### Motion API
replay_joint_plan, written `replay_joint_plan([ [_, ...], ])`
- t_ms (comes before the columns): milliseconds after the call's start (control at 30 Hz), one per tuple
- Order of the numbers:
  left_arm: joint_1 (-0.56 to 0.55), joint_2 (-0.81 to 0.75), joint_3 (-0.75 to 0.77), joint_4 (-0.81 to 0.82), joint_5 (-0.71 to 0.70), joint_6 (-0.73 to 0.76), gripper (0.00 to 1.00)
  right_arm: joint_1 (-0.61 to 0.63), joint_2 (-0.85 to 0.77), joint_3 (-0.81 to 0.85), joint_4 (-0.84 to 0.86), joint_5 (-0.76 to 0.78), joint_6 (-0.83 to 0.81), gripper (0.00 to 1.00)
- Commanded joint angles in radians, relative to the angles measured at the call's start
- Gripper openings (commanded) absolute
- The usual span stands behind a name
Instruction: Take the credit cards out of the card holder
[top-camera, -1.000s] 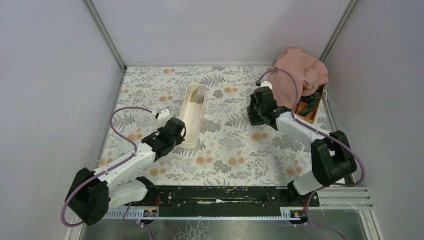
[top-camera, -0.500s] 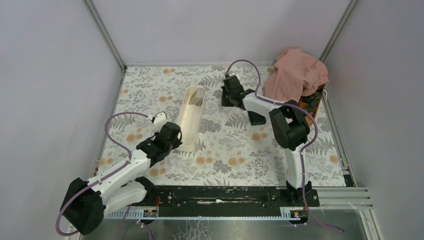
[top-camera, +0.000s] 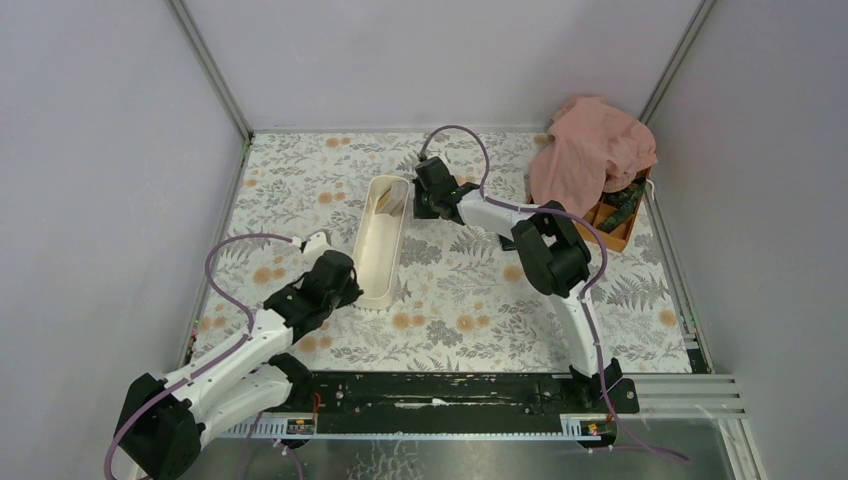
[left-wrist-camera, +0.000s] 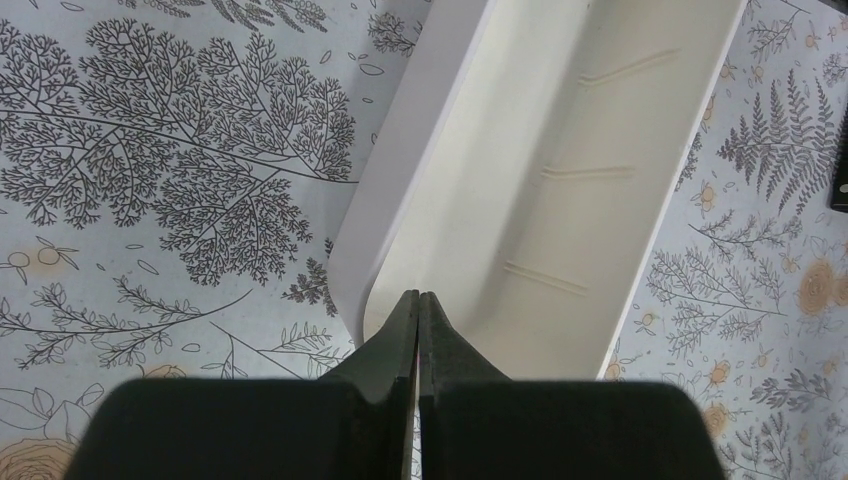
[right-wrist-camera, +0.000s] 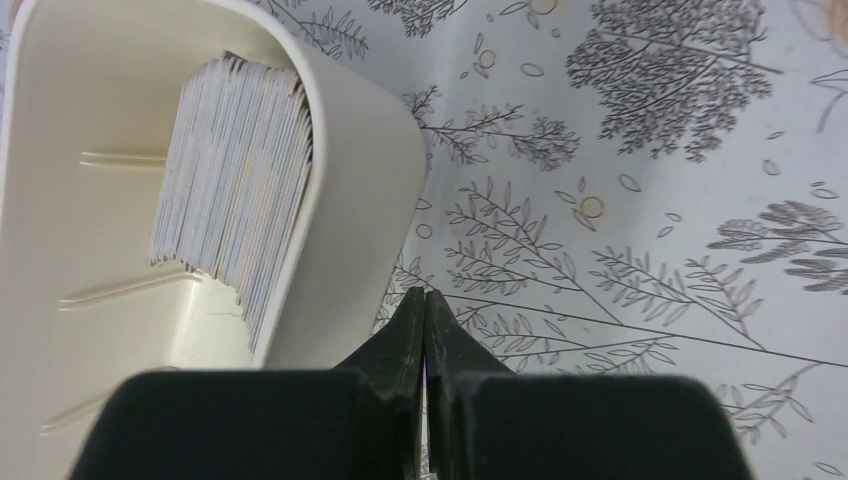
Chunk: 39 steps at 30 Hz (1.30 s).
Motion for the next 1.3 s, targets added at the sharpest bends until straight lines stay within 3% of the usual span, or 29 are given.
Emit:
replay_joint_plan([
  [0,0.004,-0.008,-0.033,-0.077,0.038,-0.013,0.0,0.022,0.018,0.045,0.038,-0.047,0.043,0.0],
  [533,0.0,-0.076,-0.031,-0.117,0.032,-0.032,0.0,0.06,0.042,0.044,0.114,-0.114,0.073,0.0],
  [833,-0.027,-0.177,0.035,-0.155,-0.041,-0.041,0.0,0.045,-0.134,-0.09,0.113,0.005,-0.006,0.0],
  [1100,-0.044,-0.11,0.193,-0.083,-0.097,0.045,0.25,-0.054,-0.385,-0.245,0.046,0.094,-0.061,0.0],
  [1200,-0.067,-0.009,0.255,0.01,-0.084,0.082,0.32,-0.121,-0.489,-0.344,0.038,0.083,-0.07,0.17],
  [1267,-0.104,0.073,0.314,0.054,-0.108,0.108,0.35,-0.171,-0.56,-0.422,0.047,0.049,-0.062,0.43],
])
